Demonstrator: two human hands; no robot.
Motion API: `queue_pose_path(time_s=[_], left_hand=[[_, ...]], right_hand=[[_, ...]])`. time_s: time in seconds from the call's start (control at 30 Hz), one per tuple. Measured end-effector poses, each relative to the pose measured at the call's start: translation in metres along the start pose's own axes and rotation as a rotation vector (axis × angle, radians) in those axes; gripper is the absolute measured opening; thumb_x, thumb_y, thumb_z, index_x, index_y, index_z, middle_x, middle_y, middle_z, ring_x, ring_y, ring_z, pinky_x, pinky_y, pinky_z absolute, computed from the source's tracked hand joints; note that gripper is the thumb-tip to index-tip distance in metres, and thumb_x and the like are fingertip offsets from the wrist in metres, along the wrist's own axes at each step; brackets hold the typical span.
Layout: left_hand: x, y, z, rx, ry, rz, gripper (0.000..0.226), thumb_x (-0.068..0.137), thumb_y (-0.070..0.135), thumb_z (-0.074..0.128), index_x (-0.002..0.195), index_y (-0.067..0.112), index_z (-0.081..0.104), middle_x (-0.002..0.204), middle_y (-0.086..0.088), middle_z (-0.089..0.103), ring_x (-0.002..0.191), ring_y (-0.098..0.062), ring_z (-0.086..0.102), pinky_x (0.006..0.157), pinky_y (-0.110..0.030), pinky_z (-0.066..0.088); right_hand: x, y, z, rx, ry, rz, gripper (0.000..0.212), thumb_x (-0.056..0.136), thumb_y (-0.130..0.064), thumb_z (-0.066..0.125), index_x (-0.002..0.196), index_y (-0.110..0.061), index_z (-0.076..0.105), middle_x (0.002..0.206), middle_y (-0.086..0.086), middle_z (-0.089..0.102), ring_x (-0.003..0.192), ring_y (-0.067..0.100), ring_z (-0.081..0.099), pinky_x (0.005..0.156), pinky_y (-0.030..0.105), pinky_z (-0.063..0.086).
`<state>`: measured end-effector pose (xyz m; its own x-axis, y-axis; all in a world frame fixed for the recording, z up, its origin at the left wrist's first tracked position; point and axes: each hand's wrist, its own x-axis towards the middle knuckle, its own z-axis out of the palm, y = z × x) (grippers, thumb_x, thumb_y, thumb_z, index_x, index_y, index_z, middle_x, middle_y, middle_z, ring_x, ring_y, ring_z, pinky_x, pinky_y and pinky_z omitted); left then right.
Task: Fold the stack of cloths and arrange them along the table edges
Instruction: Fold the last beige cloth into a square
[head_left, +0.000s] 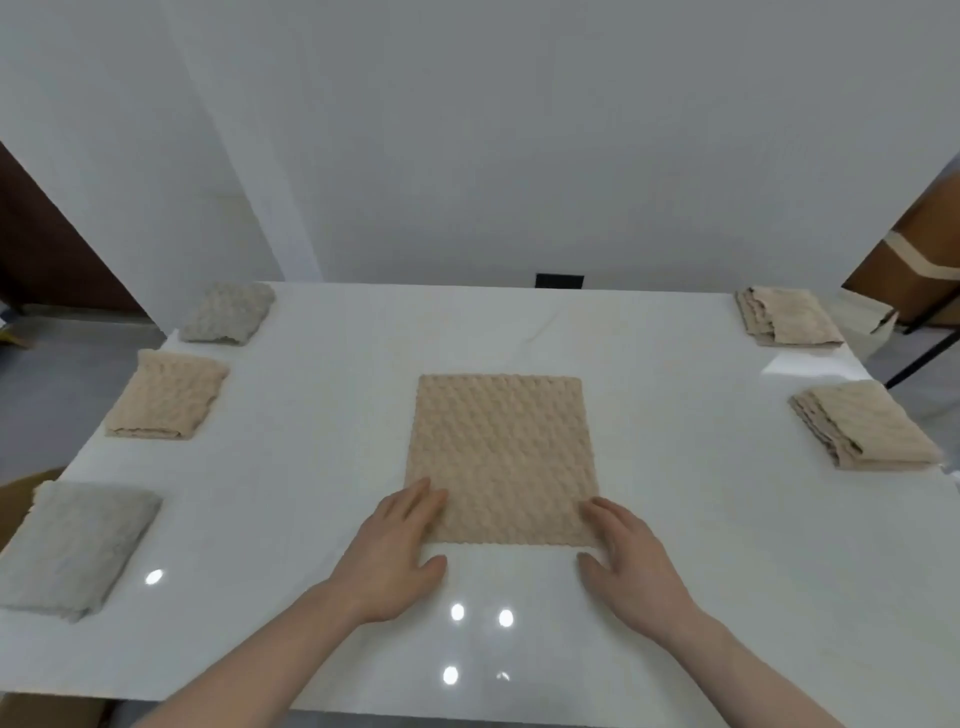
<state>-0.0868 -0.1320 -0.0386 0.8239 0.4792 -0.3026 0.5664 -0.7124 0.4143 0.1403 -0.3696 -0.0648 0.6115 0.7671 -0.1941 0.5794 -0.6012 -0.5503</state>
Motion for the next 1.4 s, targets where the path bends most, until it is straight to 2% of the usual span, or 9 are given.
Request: queue_pose_path(time_s=[0.07,0.13,0.27,0.4,0.53,0.63,0.93,1.17,1.4], left_hand=[[0.006,-0.008,0.036,0.128,0.07,0.048,0.078,0.097,0.062,0.033,0.163,0.036,-0.001,0.17,0.011,-0.011,0.157,-0.014,-0.007,0.127,-0.034,0.001],[0.005,-0.012,0.067,0.2,0.207,0.088,0.075,0.099,0.063,0.022,0.163,0.033,-0.005,0.17,0.012,-0.015,0.156,-0.012,-0.016,0.126,-0.039,-0.007],[0.01,-0.015,0.086,0.193,0.321,0.088,0.073,0.099,0.065,0.02,0.162,0.038,-0.005,0.167,0.02,-0.017,0.152,-0.002,-0.023,0.126,-0.034,-0.011],[0.012,-0.013,0.088,0.156,0.358,0.09,0.071,0.099,0.063,0.027,0.162,0.04,0.005,0.167,0.024,-0.009,0.153,0.001,-0.015,0.126,-0.028,-0.008],[0.005,-0.014,0.089,0.11,0.433,0.087,0.067,0.097,0.062,0.038,0.159,0.038,0.027,0.166,0.021,0.018,0.152,-0.006,0.013,0.126,-0.03,0.012],[-0.001,-0.01,0.09,0.088,0.438,0.075,0.066,0.096,0.06,0.041,0.157,0.036,0.033,0.165,0.017,0.026,0.15,-0.01,0.02,0.125,-0.033,0.017],[-0.01,-0.011,0.097,0.036,0.487,0.058,0.058,0.094,0.046,0.042,0.151,0.032,0.044,0.158,0.015,0.04,0.144,-0.014,0.03,0.121,-0.032,0.024],[-0.009,-0.014,0.1,0.032,0.569,0.063,0.043,0.098,0.037,0.041,0.139,0.03,0.054,0.138,0.012,0.056,0.126,-0.018,0.042,0.111,-0.034,0.036],[-0.007,-0.018,0.101,-0.005,0.665,0.078,0.037,0.095,0.026,0.044,0.129,0.028,0.06,0.132,0.013,0.06,0.12,-0.016,0.049,0.107,-0.032,0.04]], right_hand=[[-0.003,0.02,0.028,-0.167,0.048,-0.085,0.067,0.098,-0.048,0.042,0.161,-0.031,0.029,0.168,-0.01,0.023,0.157,0.017,0.018,0.128,0.039,0.012],[-0.006,0.029,0.043,-0.258,0.109,-0.12,0.065,0.102,-0.049,0.027,0.164,-0.033,0.015,0.171,-0.012,0.01,0.16,0.014,0.004,0.129,0.042,0.002],[-0.005,0.036,0.051,-0.227,0.19,-0.132,0.062,0.102,-0.05,0.029,0.163,-0.039,0.017,0.169,-0.021,0.01,0.158,0.003,-0.002,0.13,0.037,-0.001],[-0.004,0.037,0.054,-0.233,0.258,-0.148,0.057,0.103,-0.047,0.036,0.159,-0.041,0.026,0.165,-0.023,0.02,0.156,0.002,0.007,0.13,0.033,0.001],[-0.004,0.038,0.059,-0.194,0.322,-0.179,0.052,0.102,-0.044,0.046,0.152,-0.035,0.045,0.157,-0.018,0.04,0.146,0.006,0.033,0.127,0.036,0.018],[-0.007,0.036,0.06,-0.178,0.328,-0.171,0.051,0.098,-0.046,0.048,0.147,-0.032,0.052,0.153,-0.013,0.047,0.14,0.014,0.044,0.123,0.038,0.029],[-0.021,0.026,0.056,-0.124,0.359,-0.154,0.044,0.095,-0.041,0.057,0.137,-0.03,0.063,0.136,-0.011,0.057,0.127,0.018,0.056,0.107,0.031,0.04],[-0.026,0.024,0.057,-0.117,0.362,-0.128,0.047,0.093,-0.036,0.058,0.139,-0.031,0.057,0.132,-0.01,0.056,0.122,0.018,0.057,0.103,0.033,0.042],[-0.015,0.032,0.058,-0.114,0.419,-0.18,0.018,0.097,-0.03,0.056,0.11,-0.034,0.068,0.109,-0.015,0.056,0.105,0.014,0.061,0.092,0.033,0.046]])
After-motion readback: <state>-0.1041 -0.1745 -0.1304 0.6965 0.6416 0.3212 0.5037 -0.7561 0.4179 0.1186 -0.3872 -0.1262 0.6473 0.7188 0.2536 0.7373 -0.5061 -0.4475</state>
